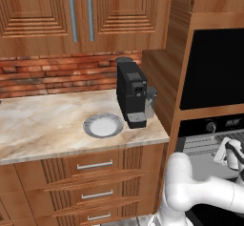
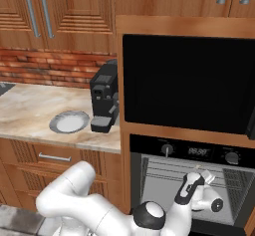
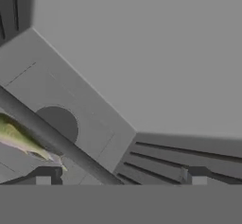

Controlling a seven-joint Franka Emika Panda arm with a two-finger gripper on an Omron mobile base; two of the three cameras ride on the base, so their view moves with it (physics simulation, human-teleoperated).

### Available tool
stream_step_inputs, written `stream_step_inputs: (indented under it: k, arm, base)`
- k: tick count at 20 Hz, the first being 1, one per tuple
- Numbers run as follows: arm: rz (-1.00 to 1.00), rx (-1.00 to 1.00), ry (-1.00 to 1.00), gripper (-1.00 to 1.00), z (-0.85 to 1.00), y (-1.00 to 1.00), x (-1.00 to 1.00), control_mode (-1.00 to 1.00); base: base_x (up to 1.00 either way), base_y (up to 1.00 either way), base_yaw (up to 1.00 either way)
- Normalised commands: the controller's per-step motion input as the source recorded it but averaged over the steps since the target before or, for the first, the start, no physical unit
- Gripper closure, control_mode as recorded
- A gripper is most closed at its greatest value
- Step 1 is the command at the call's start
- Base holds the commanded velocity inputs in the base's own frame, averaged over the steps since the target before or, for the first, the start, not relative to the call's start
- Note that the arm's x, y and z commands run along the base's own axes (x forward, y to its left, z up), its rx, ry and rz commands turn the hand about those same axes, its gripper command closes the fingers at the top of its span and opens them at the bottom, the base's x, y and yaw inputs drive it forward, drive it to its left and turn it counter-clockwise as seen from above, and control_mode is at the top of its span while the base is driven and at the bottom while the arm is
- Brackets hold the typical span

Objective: Take the fish from the oven and place it on the plate on the counter.

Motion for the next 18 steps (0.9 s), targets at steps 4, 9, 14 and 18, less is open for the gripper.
stream_step_inputs:
  k: [4,9,14,18]
  arm:
    - [0.00,0.00,0.00,-1.00,-0.46,0.00,0.00,-1.00]
    - [0.00,0.00,0.00,-1.00,-0.47,0.00,0.03,-1.00]
    - [0.00,0.00,0.00,-1.00,-0.45,0.00,0.02,-1.00]
    - [0.00,0.00,-0.05,-1.00,-0.39,0.00,0.06,-1.00]
  base:
    - [0.00,0.00,0.00]
    - [0.00,0.00,0.00]
    - [0.00,0.00,0.00]
    - [0.00,0.00,0.00]
